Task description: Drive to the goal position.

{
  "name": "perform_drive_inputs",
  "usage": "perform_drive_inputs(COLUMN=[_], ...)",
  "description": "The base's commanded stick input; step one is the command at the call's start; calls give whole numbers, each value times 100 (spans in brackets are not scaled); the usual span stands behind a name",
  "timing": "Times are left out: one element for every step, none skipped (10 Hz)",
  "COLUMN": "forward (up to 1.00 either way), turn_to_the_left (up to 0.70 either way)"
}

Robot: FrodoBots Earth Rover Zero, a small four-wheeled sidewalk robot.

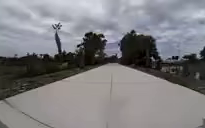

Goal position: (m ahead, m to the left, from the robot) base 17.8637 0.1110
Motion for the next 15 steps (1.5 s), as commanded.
perform_drive_inputs(forward=[85,85,85,85,85,85,85,85,85,85,85,85,85,85,85], turn_to_the_left=[-34,-34,-34,-34,0,0,0,0,0,0,0,0,0,0,3])
